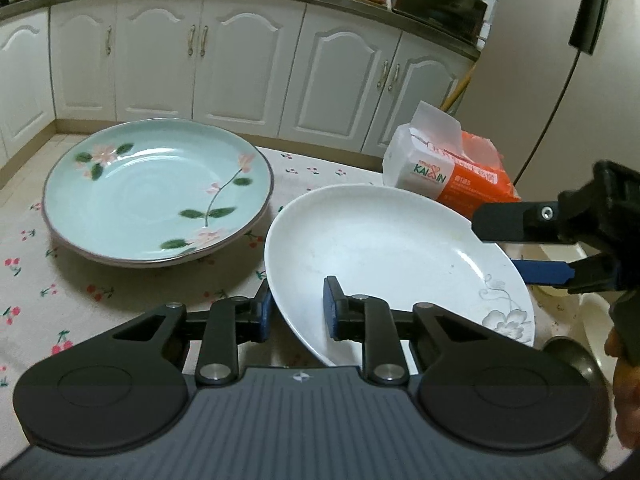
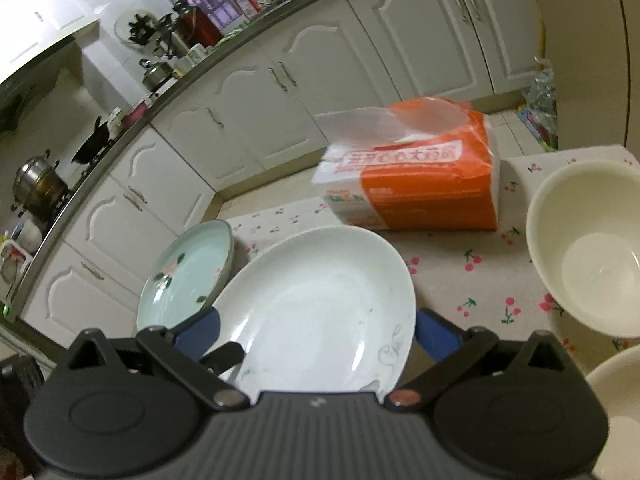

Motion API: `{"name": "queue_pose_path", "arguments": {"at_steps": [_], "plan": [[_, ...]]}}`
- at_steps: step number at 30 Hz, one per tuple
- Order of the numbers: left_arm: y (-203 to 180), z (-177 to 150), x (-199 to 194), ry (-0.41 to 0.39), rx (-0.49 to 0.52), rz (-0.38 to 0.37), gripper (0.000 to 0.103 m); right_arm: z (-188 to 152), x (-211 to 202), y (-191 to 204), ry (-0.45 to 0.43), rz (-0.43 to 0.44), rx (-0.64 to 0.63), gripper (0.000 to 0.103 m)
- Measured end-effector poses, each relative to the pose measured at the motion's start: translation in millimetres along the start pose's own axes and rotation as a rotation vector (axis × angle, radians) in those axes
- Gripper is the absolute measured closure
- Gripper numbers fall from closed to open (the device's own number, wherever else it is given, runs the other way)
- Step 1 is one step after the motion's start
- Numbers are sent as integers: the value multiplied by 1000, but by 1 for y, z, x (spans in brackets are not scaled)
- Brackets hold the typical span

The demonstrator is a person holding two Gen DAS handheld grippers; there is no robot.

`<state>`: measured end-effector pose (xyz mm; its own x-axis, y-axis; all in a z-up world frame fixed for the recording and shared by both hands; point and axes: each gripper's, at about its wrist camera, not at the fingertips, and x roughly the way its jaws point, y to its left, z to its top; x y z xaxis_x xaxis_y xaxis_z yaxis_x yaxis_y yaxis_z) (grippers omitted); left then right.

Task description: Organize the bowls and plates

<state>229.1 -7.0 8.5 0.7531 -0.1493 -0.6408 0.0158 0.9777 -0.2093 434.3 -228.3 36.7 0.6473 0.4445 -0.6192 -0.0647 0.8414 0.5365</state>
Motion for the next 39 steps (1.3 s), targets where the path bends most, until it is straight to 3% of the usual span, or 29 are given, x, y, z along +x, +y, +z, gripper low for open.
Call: {"name": "queue_pose_path", "arguments": {"at_steps": [19, 39], "plan": [[10, -11, -68, -91, -7, 26, 78, -35, -47, 47, -43, 119, -52, 0], [-18, -58, -147, -148, 47, 3, 78, -126, -138, 76, -126, 145, -69, 0]]}}
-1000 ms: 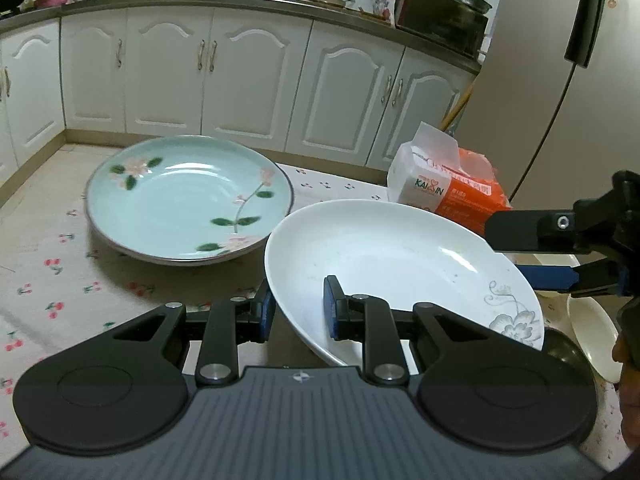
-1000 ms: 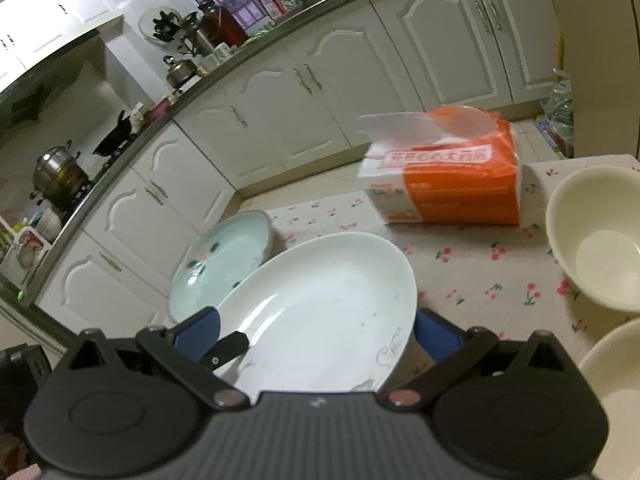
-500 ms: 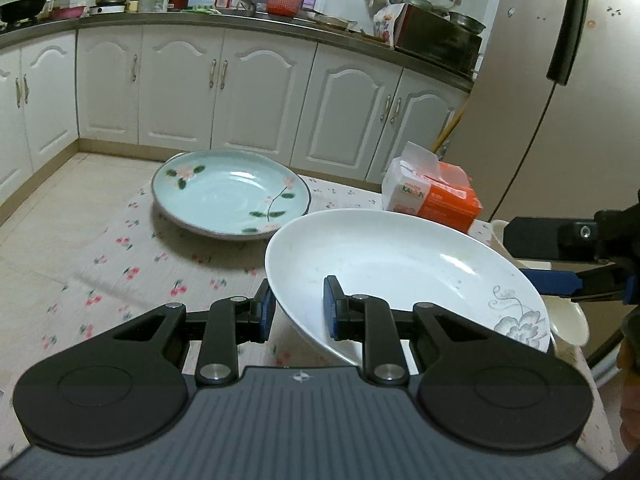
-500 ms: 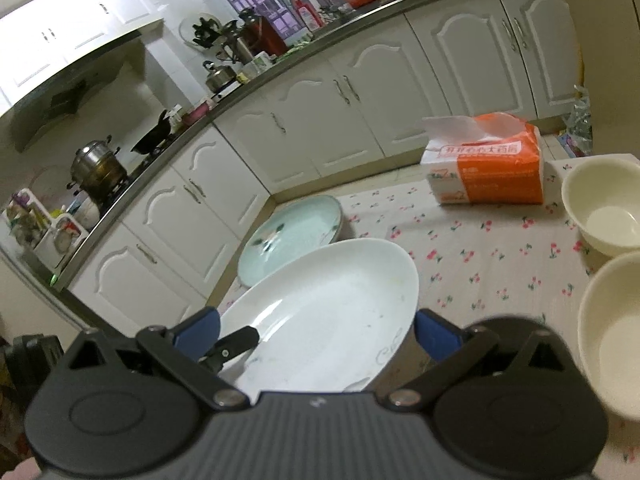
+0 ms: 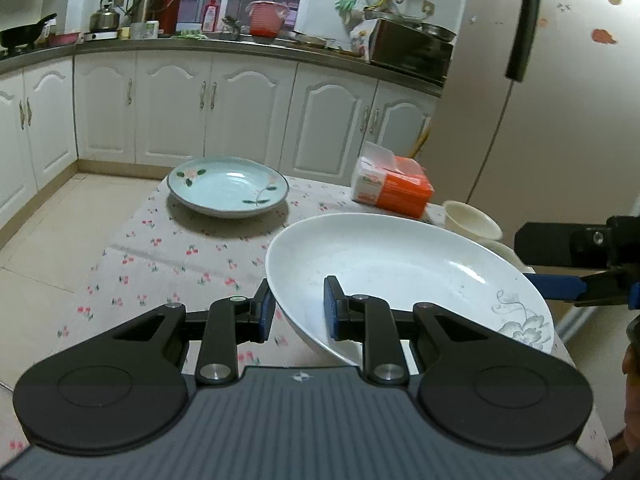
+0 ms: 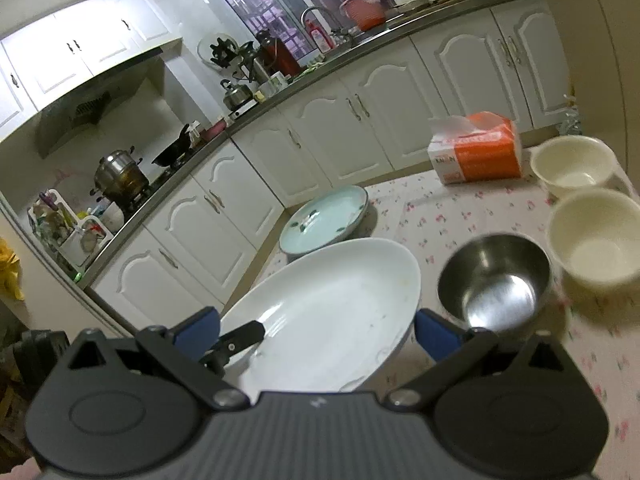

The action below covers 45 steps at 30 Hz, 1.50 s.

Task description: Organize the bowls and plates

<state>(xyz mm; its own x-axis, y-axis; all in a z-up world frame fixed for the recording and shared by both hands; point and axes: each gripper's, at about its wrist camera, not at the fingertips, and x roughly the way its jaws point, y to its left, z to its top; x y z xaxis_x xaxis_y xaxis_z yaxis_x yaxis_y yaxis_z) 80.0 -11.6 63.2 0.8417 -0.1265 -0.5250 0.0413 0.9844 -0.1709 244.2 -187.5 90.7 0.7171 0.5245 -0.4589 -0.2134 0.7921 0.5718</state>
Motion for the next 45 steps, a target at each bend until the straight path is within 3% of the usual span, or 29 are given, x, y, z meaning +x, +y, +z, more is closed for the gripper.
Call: {"name": "queue_pose_path", "arguments": {"at_steps": [11, 24, 37, 45], "plan": [[-15, -26, -15, 3, -1, -23, 77, -55, -48, 6, -48, -8, -16, 0], [-36, -43, -2, 51, 66, -10, 76, -96, -66, -15, -74, -47, 70, 0], [-44, -41, 25, 52, 106, 17, 75, -112, -70, -23, -82, -57, 83, 0], [-48, -59, 14, 35, 140, 29, 75, -116, -71, -25, -81, -60, 92, 0]]}}
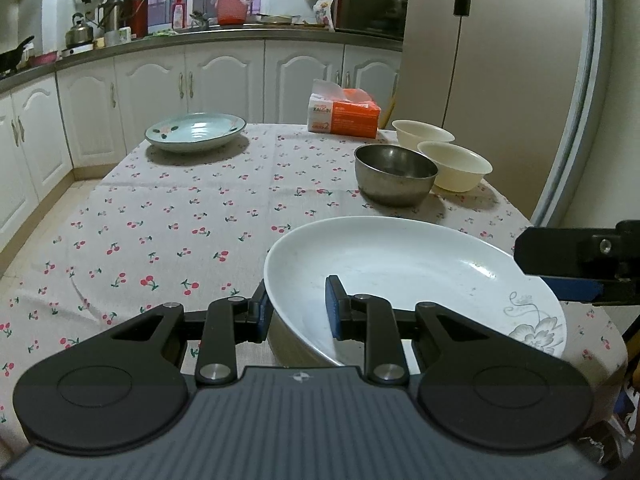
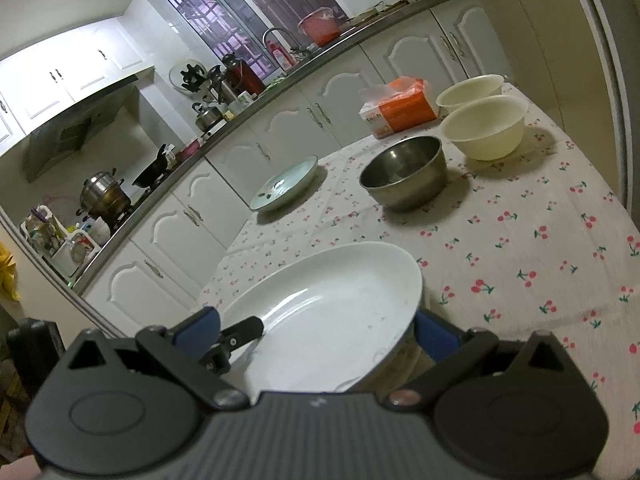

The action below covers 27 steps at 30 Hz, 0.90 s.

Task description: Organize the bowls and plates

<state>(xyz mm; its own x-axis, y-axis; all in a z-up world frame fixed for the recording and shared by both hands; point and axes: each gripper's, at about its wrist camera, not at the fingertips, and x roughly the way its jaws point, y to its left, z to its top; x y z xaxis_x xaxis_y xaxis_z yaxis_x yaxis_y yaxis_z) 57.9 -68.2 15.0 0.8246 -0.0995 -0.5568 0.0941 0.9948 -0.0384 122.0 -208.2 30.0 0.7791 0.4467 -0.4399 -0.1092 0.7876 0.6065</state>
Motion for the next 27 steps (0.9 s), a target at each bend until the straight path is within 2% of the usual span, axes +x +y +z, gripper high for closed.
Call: {"name": "queue_pose_path", "arguments": {"at_steps": [6, 8, 10, 14, 17, 18, 21, 23, 24, 26, 27], "plan": [[-4, -4, -3, -10, 34, 10, 74, -2, 0, -2, 6, -3, 10, 0], [-5, -5, -3, -13, 52, 18, 71, -3, 0, -3, 8, 1, 13, 0], [-3, -6, -3, 0, 55, 17, 62, -3, 1, -3, 9, 9, 13, 0], [4, -7, 0, 41, 17, -7, 60, -4, 3, -1, 17, -4, 7, 0], [6, -8, -3, 28, 26, -10, 56, -5, 2, -4, 16, -8, 10, 0], [6, -8, -5, 24, 26, -16, 47, -5, 2, -5, 17, -3, 14, 0], [9, -7, -11, 14, 20, -34, 35, -4, 0, -6, 14, -22, 21, 1], [12, -6, -15, 13, 16, -45, 24, -3, -2, -8, 11, -44, 40, 1], [16, -5, -18, 14, 2, -49, 16, -2, -3, -9, 11, -55, 51, 1], [25, -1, -21, 26, -30, -68, 13, 0, -6, -11, 10, -78, 75, 1], [30, 1, -22, 35, -43, -73, 9, 3, -8, -12, 9, -83, 83, 1]]}}
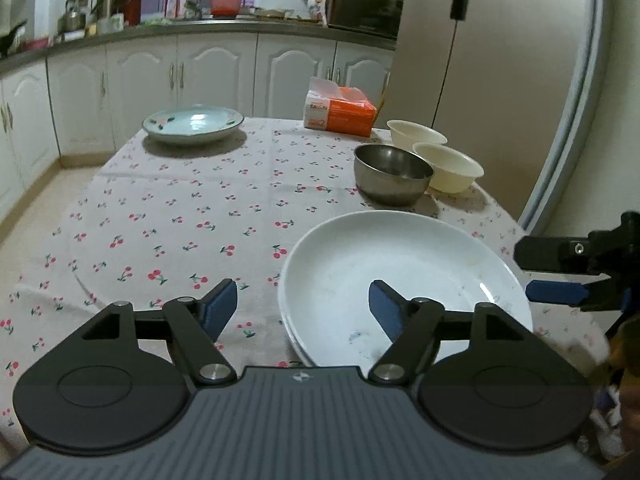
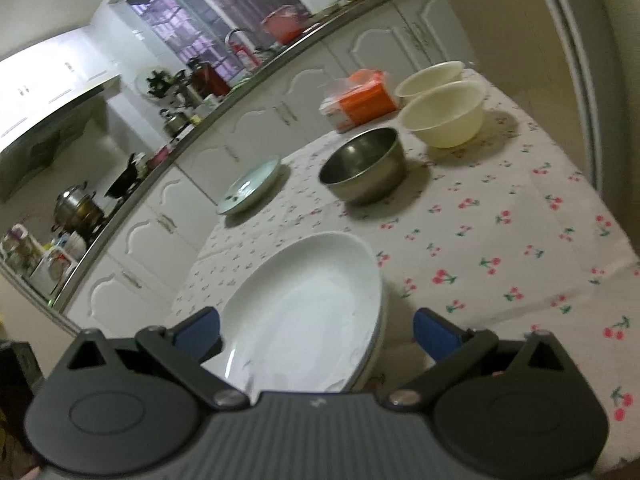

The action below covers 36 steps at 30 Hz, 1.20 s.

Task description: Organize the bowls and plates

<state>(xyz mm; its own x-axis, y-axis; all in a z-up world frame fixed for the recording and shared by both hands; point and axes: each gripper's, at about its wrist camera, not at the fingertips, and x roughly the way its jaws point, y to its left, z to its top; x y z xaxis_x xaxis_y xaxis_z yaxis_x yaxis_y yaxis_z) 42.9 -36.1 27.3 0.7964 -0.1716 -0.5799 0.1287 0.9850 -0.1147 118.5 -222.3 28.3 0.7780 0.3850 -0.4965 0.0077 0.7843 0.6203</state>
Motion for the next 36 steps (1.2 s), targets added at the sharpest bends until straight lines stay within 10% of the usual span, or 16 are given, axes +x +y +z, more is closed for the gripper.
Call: {"name": "queue_pose_path", "arguments": {"at_steps": [19, 36], "plan": [[104, 69, -11, -198, -144, 272, 0, 57, 60, 51, 16, 113, 8, 1], [146, 122, 43, -205, -98, 319, 0, 128, 161, 93, 18, 128, -67, 0]]}}
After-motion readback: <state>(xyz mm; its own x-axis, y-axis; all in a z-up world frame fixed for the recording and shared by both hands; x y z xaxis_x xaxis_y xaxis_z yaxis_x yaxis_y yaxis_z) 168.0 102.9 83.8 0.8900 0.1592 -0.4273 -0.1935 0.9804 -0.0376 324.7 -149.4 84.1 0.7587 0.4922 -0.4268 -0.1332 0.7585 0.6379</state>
